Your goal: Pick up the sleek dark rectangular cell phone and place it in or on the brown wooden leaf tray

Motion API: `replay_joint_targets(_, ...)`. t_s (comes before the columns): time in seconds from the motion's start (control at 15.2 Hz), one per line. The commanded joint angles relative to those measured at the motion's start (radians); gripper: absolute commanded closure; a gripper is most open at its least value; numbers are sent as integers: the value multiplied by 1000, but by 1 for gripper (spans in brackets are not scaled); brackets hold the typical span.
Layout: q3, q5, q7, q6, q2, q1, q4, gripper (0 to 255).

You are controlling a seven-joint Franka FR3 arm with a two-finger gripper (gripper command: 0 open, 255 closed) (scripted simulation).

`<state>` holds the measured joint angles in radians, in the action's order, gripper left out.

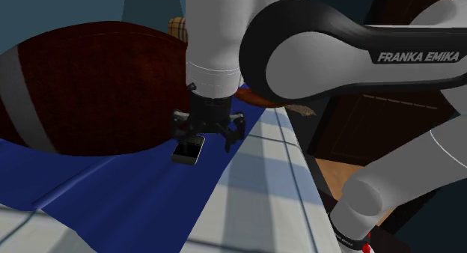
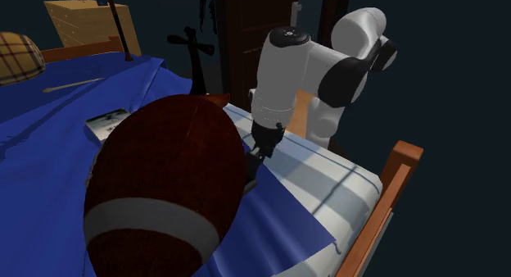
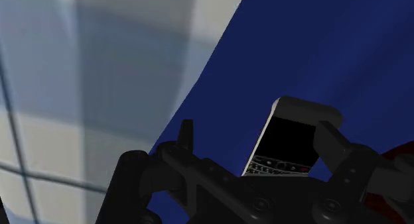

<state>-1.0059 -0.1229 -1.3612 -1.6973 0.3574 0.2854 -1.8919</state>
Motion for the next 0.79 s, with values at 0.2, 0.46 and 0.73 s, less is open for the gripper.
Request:
replay_joint_targets(0.2,-386,305,-334,25,-320,206,173,0)
replay_joint_targets(0.46,-351,284,-318,-33,-295,192,113,0)
replay_joint_targets(0.73,-344,279,-315,-69,-289,193,77,0)
